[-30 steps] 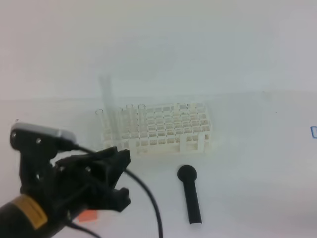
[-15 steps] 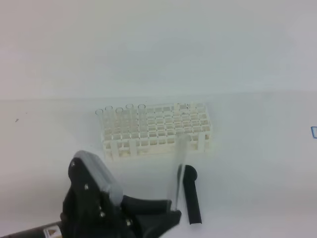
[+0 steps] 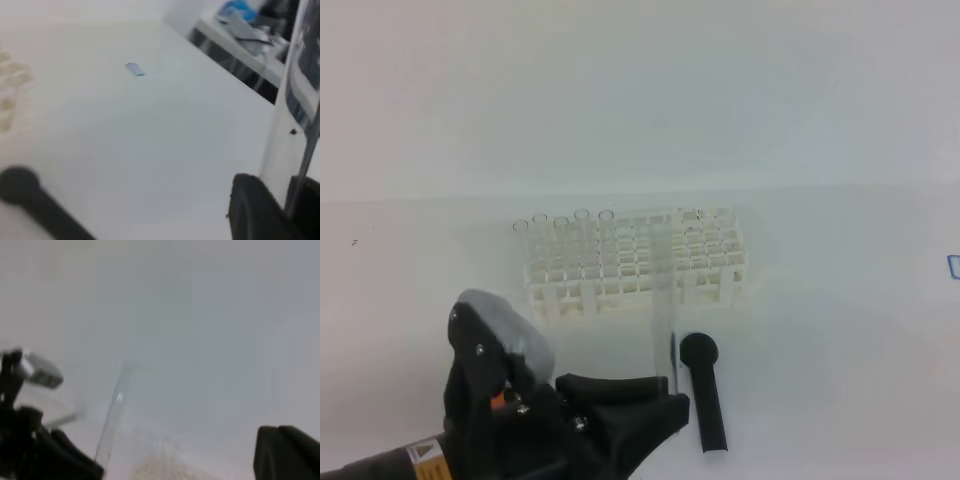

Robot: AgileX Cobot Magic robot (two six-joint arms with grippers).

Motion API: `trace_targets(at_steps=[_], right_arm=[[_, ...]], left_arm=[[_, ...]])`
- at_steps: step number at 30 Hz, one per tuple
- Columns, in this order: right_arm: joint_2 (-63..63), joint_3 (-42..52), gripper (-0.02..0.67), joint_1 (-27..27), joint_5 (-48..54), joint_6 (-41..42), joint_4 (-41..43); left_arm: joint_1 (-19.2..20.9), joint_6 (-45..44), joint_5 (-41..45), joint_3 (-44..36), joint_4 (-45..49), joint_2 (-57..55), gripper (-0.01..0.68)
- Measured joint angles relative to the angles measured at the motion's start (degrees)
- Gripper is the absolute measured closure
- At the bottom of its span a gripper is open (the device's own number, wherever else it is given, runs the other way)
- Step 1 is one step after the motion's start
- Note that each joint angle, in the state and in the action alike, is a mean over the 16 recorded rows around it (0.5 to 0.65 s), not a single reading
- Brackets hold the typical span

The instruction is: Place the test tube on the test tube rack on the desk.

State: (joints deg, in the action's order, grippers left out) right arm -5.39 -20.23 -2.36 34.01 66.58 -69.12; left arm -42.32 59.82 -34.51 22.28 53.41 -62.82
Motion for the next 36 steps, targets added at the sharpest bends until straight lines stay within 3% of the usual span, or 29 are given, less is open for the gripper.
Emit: trace_targets(at_steps=[8,18,27,31,36], right_arm=[[-4.30,0.76,0.650,-4.96,2.77,7.34,-11.60],[-16.87,0.72,0.650,-10.89,8.82,12.31,-11.91],[-32.19,-5.94,0.647,-12.09,13.54,21.07,-12.81],[-39.30,-10.80,0.623,-12.10,15.94,23.70,-13.94],[-47.68,-17.01,0.543,-12.10,19.51,24.85,-15.22]], left_arm=[[0.00,-4.32,-5.08,-0.06,4.85,0.00,0.653],[0.00,-5.05,-8.63,-0.08,7.16,0.00,0.660],[0.00,-4.79,-10.99,-0.08,8.27,0.00,0.673],[0.00,-5.84,-11.81,-0.08,9.97,0.00,0.673],[0.00,-8.13,-12.13,-0.08,10.25,0.00,0.673]])
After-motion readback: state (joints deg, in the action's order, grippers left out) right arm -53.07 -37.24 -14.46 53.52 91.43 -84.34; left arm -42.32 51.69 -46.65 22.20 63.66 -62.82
